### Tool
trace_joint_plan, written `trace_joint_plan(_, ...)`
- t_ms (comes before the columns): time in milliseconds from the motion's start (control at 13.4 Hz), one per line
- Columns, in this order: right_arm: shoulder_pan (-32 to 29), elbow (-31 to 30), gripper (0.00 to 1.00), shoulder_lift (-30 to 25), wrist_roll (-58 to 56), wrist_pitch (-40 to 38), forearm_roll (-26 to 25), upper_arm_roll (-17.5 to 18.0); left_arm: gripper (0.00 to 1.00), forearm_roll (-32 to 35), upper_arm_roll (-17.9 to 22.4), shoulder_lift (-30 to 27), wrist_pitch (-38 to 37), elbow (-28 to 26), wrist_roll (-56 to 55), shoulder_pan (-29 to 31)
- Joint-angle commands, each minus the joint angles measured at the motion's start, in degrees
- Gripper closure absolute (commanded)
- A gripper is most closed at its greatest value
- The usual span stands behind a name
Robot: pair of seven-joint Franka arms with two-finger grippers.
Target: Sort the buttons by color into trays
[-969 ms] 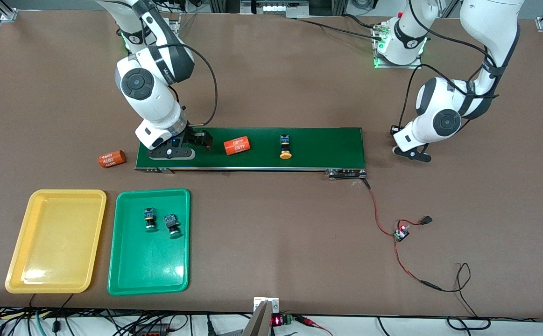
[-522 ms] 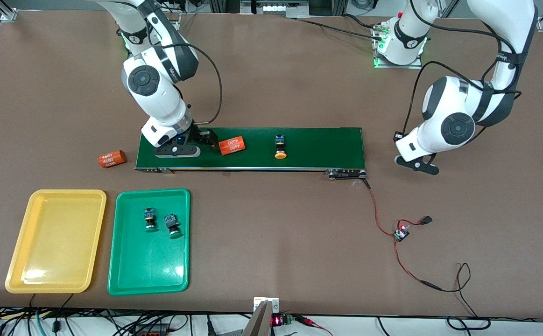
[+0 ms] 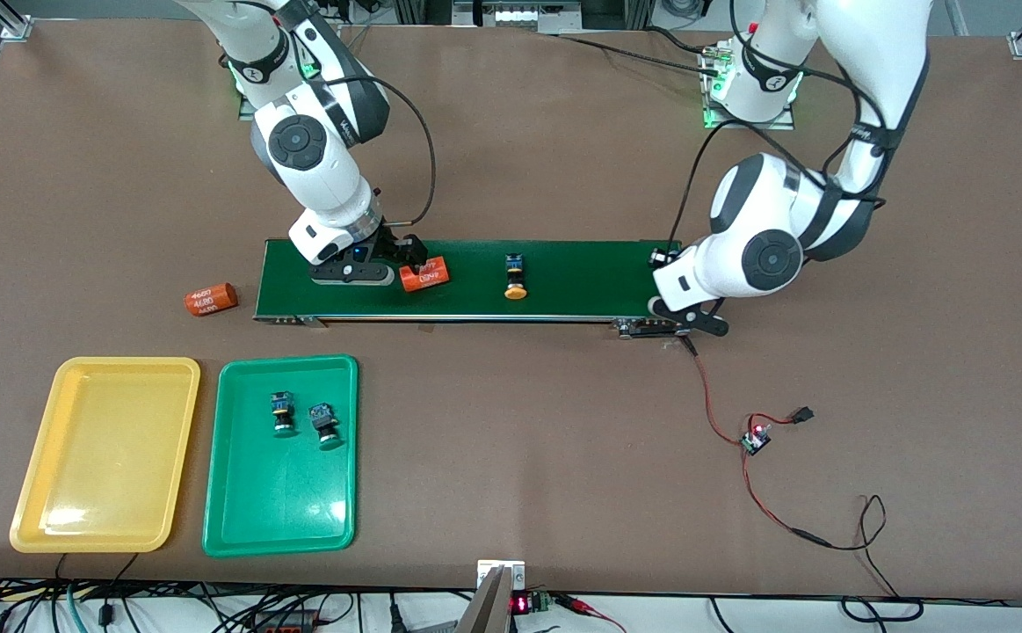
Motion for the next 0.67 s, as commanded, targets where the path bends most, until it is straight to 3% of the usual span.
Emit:
trace_joint_plan(0, 0.0, 0.3, 0.00, -0.4, 1.3, -2.1, -2.1, 0.2, 0.84, -1.4, -1.4, 2.8, 4.1, 1.9, -4.9, -1.1)
trace_joint_plan(75, 0.5, 0.3, 0.00, -0.4, 1.4, -2.1, -2.3, 0.2, 0.80, -1.4, -2.0, 3.4, 5.6, 1.9, -6.9, -1.4)
trace_joint_plan(149, 1.2, 0.3, 0.00, -0.4, 1.4, -2.3, -2.4, 0.2, 0.55, -1.4, -2.1, 3.6, 5.7, 1.9, -8.3, -1.9)
trace_joint_plan(224, 1.6, 0.3, 0.00, -0.4, 1.4, -2.4, -2.7, 0.2, 0.01, -1.3, -2.1, 3.3, 5.3, 1.9, -8.2, -1.6)
trace_joint_plan(373, 2.7, 0.5, 0.00, -0.2, 4.7, -2.4, -5.1, 0.2, 0.00, -1.2, -2.1, 1.5, 4.2, 2.6, -8.3, -1.0)
trace_joint_plan(596, 3.8, 0.8, 0.00, 0.7, 8.2, -2.3, -7.2, 0.2, 0.00, -0.7, 0.1, -2.6, -8.2, 10.4, -8.2, 1.4)
